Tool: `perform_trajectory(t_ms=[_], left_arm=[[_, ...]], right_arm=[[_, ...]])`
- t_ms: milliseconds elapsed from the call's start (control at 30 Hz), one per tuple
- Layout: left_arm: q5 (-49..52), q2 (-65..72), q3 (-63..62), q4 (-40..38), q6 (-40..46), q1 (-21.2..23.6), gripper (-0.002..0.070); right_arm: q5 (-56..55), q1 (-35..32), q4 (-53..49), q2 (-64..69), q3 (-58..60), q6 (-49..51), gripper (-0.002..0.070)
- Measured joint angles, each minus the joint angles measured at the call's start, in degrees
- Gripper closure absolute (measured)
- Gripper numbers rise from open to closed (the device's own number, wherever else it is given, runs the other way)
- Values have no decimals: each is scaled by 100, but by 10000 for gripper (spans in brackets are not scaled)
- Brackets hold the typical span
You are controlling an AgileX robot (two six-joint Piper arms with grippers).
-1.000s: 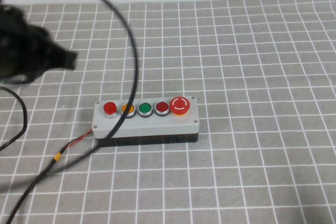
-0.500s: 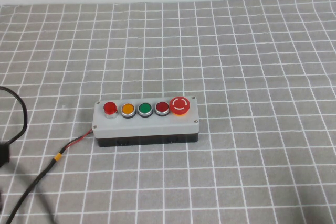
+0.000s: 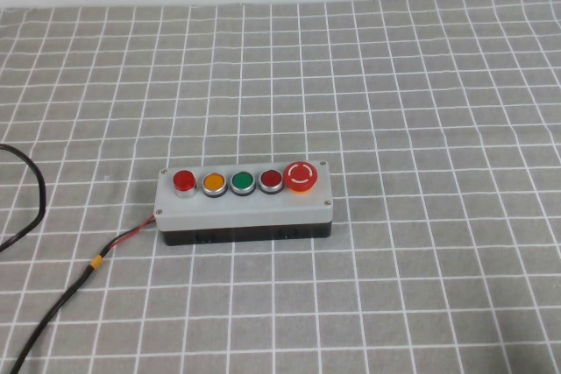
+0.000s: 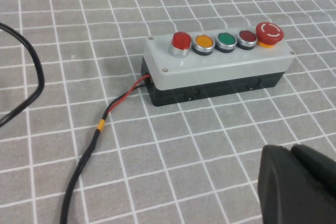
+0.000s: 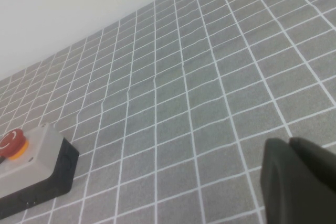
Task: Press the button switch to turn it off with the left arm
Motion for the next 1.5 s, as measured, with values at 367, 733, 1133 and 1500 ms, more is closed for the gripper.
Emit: perform_trajectory(t_ms=[367,733,1133,1500], left_arm=[[-10,-24,42,46,-50,0,678],[-1257,-24,342,652,-50,0,678],[-3659,-374,2792,936,-50,136,678],[-3821,-1223,3578,539,-102,757,678]], right_arm=[[0,0,0,0,0,0,694],[0,0,0,0,0,0,694],[0,0,0,0,0,0,694],[0,0,0,0,0,0,694]])
